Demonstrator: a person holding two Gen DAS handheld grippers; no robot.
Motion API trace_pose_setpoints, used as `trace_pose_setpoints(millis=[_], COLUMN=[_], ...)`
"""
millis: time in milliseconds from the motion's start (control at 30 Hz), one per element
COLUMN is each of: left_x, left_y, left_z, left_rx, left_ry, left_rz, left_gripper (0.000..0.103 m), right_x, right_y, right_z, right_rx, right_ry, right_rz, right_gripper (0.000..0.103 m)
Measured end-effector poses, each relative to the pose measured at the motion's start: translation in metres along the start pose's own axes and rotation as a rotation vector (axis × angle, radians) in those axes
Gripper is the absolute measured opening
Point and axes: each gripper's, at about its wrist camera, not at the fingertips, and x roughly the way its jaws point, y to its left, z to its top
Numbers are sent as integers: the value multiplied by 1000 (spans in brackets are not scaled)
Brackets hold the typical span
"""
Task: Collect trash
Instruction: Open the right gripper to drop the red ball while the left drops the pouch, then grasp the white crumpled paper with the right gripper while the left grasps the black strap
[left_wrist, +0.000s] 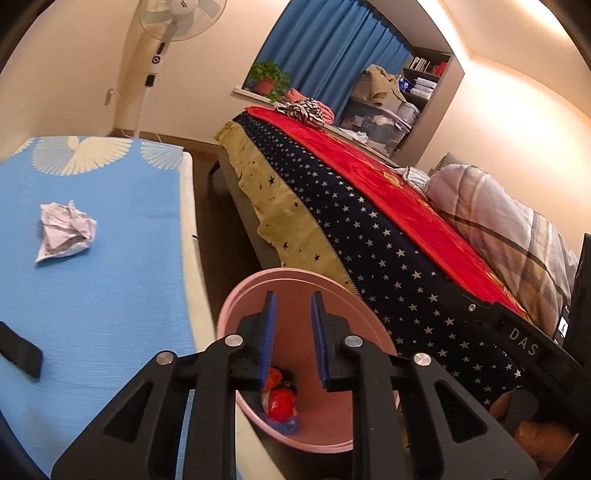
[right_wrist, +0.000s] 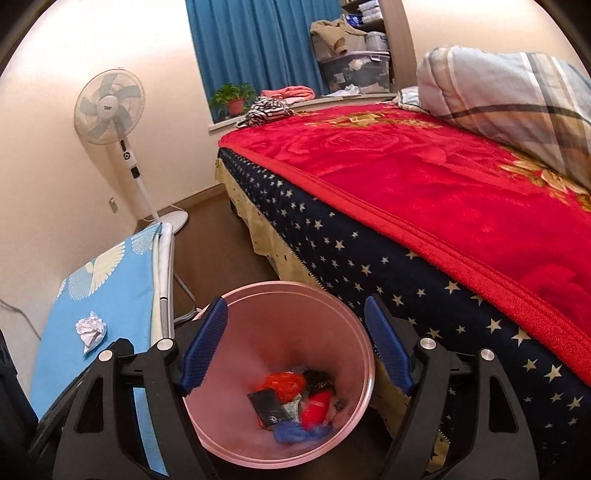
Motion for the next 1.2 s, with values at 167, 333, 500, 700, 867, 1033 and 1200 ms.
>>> trace_pose_setpoints(millis=[167,333,500,700,867,1033,1200], left_x=[-15,-37,-61,-83,-99,-102,-94], left_y=[4,16,39,73,105,144,161], left_z=[1,3,4,1,-2,-9,-12], left_rx=[7,10,-23,-59,-117,-234,-273], left_ry=[-20,-40,-62,-71,-81,-59,-25], left_rz=[23,64,140,272,423,492,502], left_gripper=[18,18,18,18,18,39,41], right_x=[-7,-12,-21,-20,-17,-5,14], right_y=[12,35,60,95,130,155,171], right_z=[-4,-14,-22,-32,-42,-54,-64], right_rx=[-18,-60,-98,-122,-166,-193,-204], right_ry=[2,28,32,53,67,97,125], right_rz=[36,117,177,242,298,334,358], right_gripper=[70,57,48,48,48,48,48])
